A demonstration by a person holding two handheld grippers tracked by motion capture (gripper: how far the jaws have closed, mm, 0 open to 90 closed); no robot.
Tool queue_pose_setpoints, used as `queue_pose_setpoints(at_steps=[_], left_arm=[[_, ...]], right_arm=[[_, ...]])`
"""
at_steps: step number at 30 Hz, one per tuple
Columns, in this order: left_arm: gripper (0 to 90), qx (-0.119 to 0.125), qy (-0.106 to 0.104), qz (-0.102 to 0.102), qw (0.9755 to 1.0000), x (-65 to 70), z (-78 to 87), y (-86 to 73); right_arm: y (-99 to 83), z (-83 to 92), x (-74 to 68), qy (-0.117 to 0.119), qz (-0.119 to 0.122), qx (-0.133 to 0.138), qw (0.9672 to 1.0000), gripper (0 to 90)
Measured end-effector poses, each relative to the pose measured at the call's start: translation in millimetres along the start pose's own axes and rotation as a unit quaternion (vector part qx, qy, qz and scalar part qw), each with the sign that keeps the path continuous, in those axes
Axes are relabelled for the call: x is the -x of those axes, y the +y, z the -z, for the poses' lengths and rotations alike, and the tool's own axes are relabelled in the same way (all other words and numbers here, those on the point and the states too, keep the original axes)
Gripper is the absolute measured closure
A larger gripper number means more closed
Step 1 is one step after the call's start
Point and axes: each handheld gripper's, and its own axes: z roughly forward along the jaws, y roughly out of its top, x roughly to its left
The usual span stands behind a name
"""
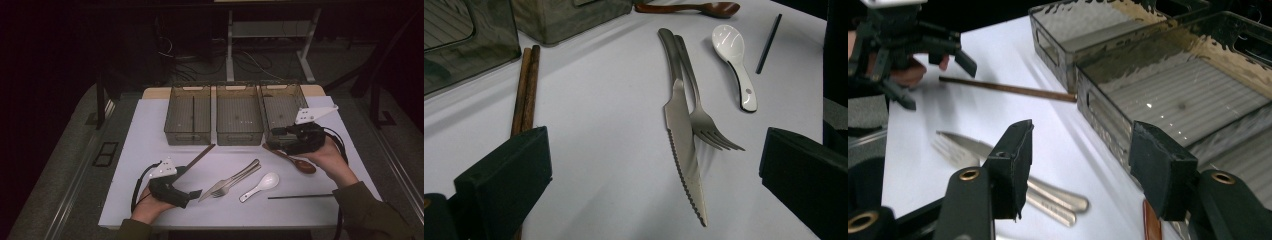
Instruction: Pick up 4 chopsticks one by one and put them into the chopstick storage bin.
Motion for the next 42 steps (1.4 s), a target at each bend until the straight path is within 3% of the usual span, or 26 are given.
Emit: queue_pose_setpoints(at_steps=[10,23,35,40,42], left_arm=[[0.0,-0.002,-0.005,-0.006,1.0000,-0.5,0.3,-0.2],[0.0,-0.003,-0.006,-0.008,0.9999,-0.5,0.5,-0.5],[0.0,-0.006,-0.006,-0.011,0.9999,0.0,0.2,-0.3],[0.0,-0.006,-0.006,-0.010,0.9999,0.0,0.1,-0.3],[0.0,-0.006,-0.006,-0.010,0.9999,0.0,0.0,-0.3]], right_arm=[[-20.7,21.0,-7.1,0.001,0.024,-0.031,0.9992,42.6],[-47.1,51.7,-11.2,-0.010,0.050,-0.098,0.9939,43.9],[-66.3,55.9,-15.4,-0.004,0.084,-0.192,0.9778,49.1],[-74.9,56.0,-15.0,0.005,0.097,-0.233,0.9677,53.5],[-77.8,56.1,-13.2,0.007,0.112,-0.249,0.9620,55.0]])
